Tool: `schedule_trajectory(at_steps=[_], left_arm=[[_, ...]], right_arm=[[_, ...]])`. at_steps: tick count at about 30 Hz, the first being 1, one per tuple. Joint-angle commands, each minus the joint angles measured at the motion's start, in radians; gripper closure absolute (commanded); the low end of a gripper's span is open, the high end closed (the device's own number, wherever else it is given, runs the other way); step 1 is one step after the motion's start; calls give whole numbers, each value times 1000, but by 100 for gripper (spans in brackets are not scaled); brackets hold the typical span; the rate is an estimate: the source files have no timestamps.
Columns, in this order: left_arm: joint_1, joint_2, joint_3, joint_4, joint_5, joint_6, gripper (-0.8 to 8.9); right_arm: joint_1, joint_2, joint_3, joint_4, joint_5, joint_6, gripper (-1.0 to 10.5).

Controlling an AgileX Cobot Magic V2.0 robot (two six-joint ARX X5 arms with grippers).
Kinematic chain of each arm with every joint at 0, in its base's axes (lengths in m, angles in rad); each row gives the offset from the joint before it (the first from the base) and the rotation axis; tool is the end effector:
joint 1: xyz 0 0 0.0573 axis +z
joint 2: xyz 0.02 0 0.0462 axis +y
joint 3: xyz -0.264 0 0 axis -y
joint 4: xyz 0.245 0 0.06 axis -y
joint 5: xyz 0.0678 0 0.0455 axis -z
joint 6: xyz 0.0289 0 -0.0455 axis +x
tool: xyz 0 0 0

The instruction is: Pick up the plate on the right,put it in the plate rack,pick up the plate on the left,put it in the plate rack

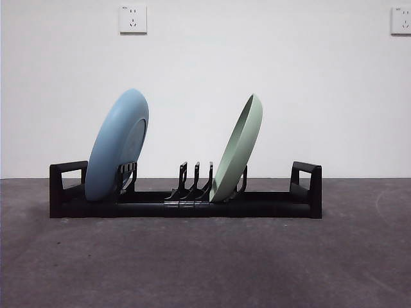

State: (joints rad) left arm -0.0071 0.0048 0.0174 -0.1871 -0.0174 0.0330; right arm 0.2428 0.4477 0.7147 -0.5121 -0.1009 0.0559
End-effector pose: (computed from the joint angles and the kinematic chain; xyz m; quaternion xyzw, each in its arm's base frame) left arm 0.0955 -0.0002 0.1511 0.0175 0.0872 0.0037 0.9960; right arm 0.0927 0.0259 0.3169 0.0187 0.1266 0.1662 0.9777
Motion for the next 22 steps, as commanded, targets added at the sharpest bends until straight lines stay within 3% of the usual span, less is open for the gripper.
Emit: schedule_trajectory(at_steps=[1, 5, 13, 22], left_arm=[[3, -3, -14, 0, -1, -6, 817], [3, -3, -14, 0, -1, -6, 817], [3, -3, -14, 0, -1, -6, 817], [3, -3, -14, 0, -1, -6, 817]], right_arm=[[2, -1, -8, 4, 3, 6, 943], [2, -4, -9, 2, 6, 1, 943], [-1, -82, -84, 52, 25, -183, 943], [-3, -271, -433, 306, 29, -127, 943]])
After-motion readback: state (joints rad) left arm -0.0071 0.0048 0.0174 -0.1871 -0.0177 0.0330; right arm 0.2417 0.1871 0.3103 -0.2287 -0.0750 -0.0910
